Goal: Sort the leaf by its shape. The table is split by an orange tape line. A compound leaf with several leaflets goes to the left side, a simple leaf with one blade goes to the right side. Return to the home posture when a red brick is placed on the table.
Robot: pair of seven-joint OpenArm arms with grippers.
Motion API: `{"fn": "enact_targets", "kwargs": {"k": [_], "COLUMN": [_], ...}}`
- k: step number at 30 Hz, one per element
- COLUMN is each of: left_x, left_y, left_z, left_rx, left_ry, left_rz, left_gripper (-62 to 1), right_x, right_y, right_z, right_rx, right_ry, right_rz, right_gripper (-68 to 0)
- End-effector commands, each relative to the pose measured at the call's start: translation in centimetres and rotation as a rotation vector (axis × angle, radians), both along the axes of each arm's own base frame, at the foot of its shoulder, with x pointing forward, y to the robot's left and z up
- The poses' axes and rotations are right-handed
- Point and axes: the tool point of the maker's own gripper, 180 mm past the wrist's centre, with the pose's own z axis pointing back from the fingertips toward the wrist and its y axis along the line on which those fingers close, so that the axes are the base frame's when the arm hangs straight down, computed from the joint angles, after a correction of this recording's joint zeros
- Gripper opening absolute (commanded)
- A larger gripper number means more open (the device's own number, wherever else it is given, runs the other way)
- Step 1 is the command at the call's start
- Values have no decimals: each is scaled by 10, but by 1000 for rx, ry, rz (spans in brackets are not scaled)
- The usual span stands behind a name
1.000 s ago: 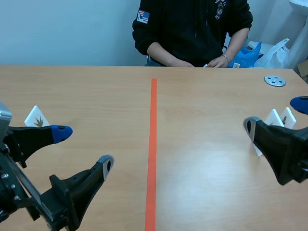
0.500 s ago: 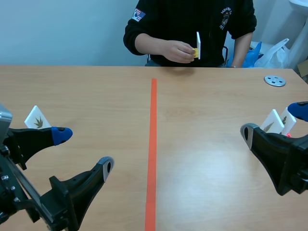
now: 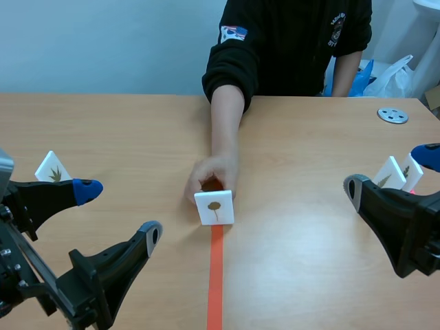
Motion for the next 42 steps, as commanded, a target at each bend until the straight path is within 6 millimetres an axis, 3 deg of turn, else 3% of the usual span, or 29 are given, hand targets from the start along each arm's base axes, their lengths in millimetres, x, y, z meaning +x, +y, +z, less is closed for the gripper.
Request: {"fn": "enact_targets", "kwargs": {"k": [1, 23, 42], "left_x": [1, 9, 68], "left_y": [1, -3, -37], "left_z": [6, 2, -61], "left_rx": [-17, 42, 68], "left_ry": [-18, -51, -70], "left_rz": [7, -21, -137], "left_gripper": [14, 14, 14], "right_x": [4, 4, 5], "right_y": [-1, -2, -3], "right_z": [9, 8, 7], "right_rx": [14, 12, 3], "right_ry": [-33, -31, -30], "right_rz": [-4, -5, -14], "right_gripper": [4, 4, 4]}}
